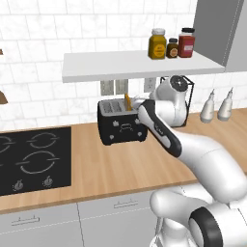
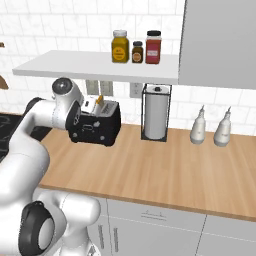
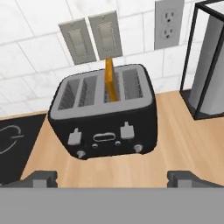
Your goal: Start the toaster. Once the lever pops up, take the bread to the plate on the dining counter.
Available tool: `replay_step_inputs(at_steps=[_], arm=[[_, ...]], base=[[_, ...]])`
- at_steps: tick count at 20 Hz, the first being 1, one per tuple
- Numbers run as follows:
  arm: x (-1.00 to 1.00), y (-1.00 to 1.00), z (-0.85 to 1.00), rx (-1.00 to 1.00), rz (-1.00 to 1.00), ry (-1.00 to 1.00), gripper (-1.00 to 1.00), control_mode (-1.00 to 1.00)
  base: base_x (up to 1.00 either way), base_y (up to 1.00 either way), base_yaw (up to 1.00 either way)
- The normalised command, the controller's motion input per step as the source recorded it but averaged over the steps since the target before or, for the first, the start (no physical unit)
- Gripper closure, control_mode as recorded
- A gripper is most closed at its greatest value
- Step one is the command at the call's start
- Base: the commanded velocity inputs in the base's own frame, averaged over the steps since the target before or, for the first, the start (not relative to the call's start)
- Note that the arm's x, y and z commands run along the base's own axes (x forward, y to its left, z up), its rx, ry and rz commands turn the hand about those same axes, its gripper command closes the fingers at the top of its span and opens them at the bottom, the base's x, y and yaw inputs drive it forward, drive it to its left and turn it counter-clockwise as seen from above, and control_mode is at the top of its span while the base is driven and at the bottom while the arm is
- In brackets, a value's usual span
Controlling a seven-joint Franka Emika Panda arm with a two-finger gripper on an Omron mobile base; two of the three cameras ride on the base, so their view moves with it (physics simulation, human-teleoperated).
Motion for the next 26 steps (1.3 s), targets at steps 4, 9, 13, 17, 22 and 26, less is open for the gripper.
replay_step_inputs(at_steps=[4, 9, 13, 17, 22, 26], arm=[[0.19, 0.17, -0.2, -0.04, 0.02, 0.0, -1.0, -1.0], [0.25, 0.08, -0.11, -0.03, 0.0, 0.0, -1.0, -1.0], [0.06, 0.0, -0.04, -0.03, 0.0, -0.03, -1.0, -1.0], [0.12, 0.0, 0.0, 0.0, 0.0, 0.0, -1.0, -1.0], [0.19, 0.0, -0.01, 0.0, 0.0, 0.0, -1.0, -1.0], [0.27, -0.01, -0.04, -0.01, 0.0, 0.0, -1.0, -1.0]], base=[[0.0, 0.0, 0.0], [0.0, 0.0, 0.0], [0.0, 0.0, 0.0], [0.0, 0.0, 0.0], [0.0, 0.0, 0.0], [0.0, 0.0, 0.0]])
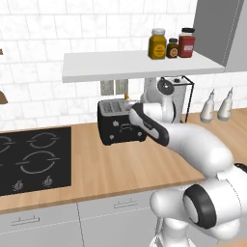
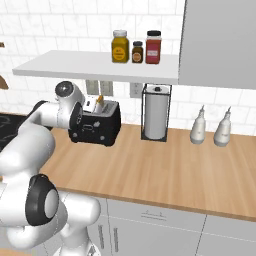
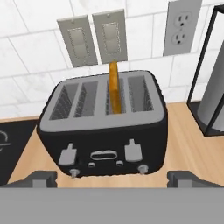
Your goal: Start the toaster. Once the lever pops up, take the bread to the plate on the dining counter.
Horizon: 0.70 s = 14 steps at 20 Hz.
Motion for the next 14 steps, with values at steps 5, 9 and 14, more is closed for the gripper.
replay_step_inputs(at_steps=[5, 9, 14], arm=[[0.24, 0.0, -0.12, -0.02, 0.0, 0.0, -1.0, -1.0], [0.2, 0.0, -0.21, -0.02, 0.0, -0.04, -1.0, -1.0], [0.23, 0.0, -0.19, -0.02, 0.0, -0.05, -1.0, -1.0]], base=[[0.0, 0.0, 0.0], [0.0, 0.0, 0.0], [0.0, 0.0, 0.0]])
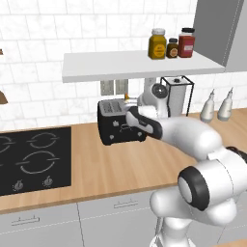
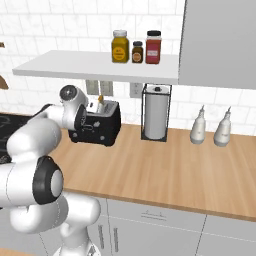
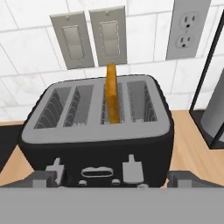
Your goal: Start the toaster. Once the lever pops up, take the bread to the plate on the dining counter.
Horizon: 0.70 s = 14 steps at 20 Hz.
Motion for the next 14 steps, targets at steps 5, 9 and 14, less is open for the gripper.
replay_step_inputs(at_steps=[5, 9, 14], arm=[[0.26, 0.0, -0.11, 0.0, 0.0, -0.04, -1.0, -1.0], [0.24, 0.0, 0.0, 0.0, 0.0, 0.0, -1.0, -1.0], [0.25, 0.0, 0.0, 0.0, 0.0, 0.0, -1.0, -1.0]], base=[[0.0, 0.0, 0.0], [0.0, 0.0, 0.0], [0.0, 0.0, 0.0]])
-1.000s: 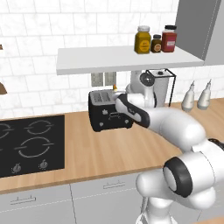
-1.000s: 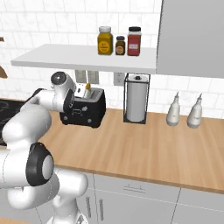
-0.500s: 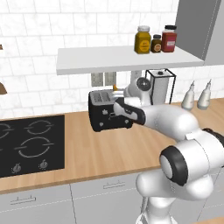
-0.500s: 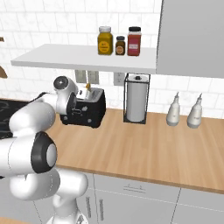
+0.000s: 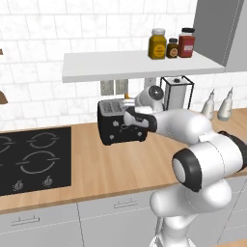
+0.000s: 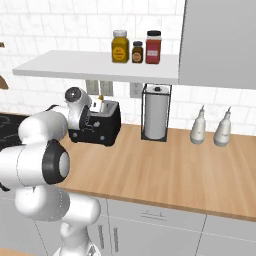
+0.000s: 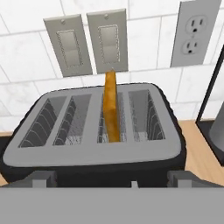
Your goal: Start the toaster. Once the lever pops up, take the bread to the plate on the dining counter.
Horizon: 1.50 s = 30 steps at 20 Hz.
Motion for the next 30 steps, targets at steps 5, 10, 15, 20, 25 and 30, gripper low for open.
replay_step_inputs(at_steps=[5, 10, 15, 20, 25, 30], arm=[[0.17, 0.0, 0.0, 0.0, 0.0, 0.0, -1.0, -1.0], [0.11, 0.0, -0.01, 0.0, 0.0, 0.0, -1.0, -1.0], [0.13, 0.0, 0.0, 0.0, 0.0, 0.0, -1.0, -1.0], [0.15, 0.0, -0.07, 0.0, 0.0, 0.0, -1.0, -1.0], [0.18, 0.0, -0.1, 0.0, 0.0, 0.0, -1.0, -1.0], [0.12, 0.0, -0.09, 0.0, 0.0, 0.0, -1.0, -1.0]], base=[[0.0, 0.0, 0.0], [0.0, 0.0, 0.0], [0.0, 0.0, 0.0], [0.0, 0.0, 0.0], [0.0, 0.0, 0.0], [0.0, 0.0, 0.0]])
